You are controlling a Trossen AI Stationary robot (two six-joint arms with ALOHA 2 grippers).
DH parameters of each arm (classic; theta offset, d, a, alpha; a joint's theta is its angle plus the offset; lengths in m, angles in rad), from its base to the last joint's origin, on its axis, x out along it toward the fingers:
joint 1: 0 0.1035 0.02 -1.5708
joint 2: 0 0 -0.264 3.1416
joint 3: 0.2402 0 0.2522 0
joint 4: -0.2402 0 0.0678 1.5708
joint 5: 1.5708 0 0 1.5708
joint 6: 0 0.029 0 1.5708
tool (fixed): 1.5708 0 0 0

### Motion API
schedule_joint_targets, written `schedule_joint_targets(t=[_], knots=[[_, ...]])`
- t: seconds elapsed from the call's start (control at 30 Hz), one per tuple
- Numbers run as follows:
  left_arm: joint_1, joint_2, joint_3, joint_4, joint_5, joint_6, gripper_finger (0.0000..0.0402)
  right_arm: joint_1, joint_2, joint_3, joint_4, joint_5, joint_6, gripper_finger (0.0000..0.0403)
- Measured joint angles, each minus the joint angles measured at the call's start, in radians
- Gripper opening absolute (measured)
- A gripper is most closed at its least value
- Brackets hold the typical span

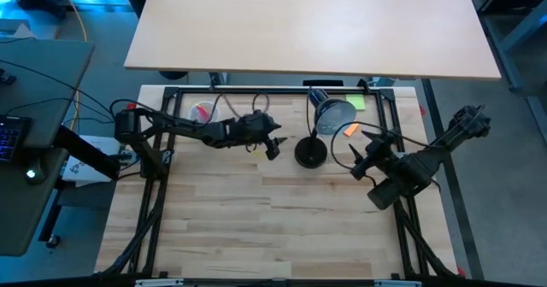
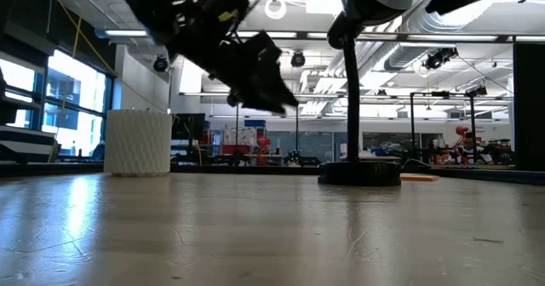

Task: Screw lightbulb
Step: Insert the light bulb into the desk lamp

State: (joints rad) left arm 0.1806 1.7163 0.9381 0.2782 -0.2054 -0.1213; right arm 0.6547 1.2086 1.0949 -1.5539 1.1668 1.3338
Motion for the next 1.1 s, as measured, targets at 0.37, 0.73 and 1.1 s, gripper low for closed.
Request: schedule_joint_targets(t=[0.37,0.73,1.1], knots=[[0.095,0.072,-0.156,0.763,0.4,-0.065,0.024,0.077,-0.185,-0.245,0.602,0.06,-0.046,0.0259],[0.215,0.218,0.046,0.774,0.568,-0.123,0.0229,0.001,-0.178,-0.042,1.017,0.015,-0.698,0.0259],[0.268,0.256,0.134,0.76,0.579,-0.164,0.0229,-0.156,-0.167,0.01,0.971,-0.09,-1.128,0.0259]])
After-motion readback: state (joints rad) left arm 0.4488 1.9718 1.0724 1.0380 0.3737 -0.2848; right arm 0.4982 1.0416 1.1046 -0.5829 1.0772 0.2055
